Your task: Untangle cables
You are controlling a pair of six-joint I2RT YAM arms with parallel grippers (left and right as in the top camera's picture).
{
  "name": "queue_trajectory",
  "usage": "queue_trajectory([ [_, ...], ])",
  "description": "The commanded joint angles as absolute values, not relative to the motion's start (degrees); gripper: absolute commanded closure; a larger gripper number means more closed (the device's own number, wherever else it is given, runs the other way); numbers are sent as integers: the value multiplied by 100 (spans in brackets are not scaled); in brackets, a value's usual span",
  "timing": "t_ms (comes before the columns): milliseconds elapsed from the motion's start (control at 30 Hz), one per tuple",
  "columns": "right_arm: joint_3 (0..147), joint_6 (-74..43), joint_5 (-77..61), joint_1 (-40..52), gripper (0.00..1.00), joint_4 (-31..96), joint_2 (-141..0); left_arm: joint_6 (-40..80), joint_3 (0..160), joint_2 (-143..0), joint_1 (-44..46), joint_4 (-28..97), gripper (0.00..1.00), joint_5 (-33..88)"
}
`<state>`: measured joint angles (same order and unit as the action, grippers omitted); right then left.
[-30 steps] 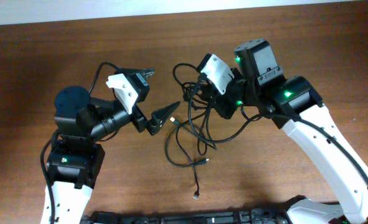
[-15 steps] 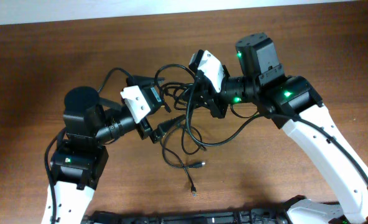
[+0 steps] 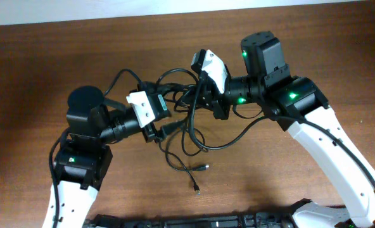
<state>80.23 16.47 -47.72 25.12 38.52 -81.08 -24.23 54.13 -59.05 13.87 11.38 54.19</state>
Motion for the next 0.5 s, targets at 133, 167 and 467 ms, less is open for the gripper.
queue_trajectory([
  [133,8005,1577,-4434,2543,96,3955,-8106,-2429,5459,-5902,1426,344,15,6838],
  [167,8005,1577,-4434,2543,96,3940,-8106,-2429,5459,-5902,1426,344,16,6941],
  [467,8005,1575,-4477,2543,96,3876,-8106,-2410,5459,-5918,1426,604,34,6600],
])
